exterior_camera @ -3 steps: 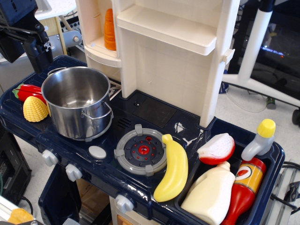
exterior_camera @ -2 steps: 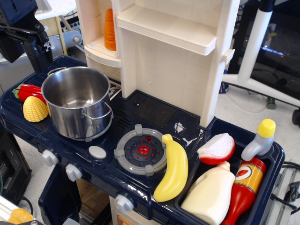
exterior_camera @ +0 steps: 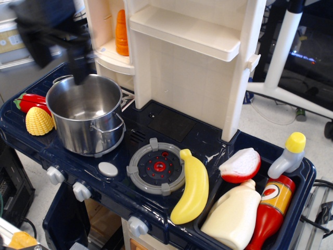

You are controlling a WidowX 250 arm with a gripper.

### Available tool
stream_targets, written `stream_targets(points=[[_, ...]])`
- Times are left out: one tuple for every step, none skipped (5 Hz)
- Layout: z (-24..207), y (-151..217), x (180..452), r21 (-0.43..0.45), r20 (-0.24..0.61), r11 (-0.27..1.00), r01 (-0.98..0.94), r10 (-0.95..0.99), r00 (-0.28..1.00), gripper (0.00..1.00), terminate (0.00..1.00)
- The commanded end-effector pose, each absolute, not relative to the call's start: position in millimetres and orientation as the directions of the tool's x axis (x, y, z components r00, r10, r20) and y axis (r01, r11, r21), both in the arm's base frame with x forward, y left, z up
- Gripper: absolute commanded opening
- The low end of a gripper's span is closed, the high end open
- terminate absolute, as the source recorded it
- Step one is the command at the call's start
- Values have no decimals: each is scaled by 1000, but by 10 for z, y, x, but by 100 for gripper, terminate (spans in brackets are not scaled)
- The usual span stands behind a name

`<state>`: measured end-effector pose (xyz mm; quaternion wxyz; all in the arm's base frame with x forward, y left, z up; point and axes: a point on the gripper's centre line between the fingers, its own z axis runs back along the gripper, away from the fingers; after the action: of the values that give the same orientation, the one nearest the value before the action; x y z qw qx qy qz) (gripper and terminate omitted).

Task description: Put banana in pot or pan

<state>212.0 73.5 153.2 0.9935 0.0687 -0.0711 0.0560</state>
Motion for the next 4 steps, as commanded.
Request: stream_targets(points=[[1521, -44, 2165, 47, 166, 963, -267, 256, 952, 100, 0], [1357, -394, 2209, 37, 161, 942, -333, 323, 933, 100, 0], [1170, -511, 2168, 29, 199, 934, -357, 345, 917, 100, 0], [932, -587, 2205, -3, 190, 950, -311, 306, 933, 100, 0]])
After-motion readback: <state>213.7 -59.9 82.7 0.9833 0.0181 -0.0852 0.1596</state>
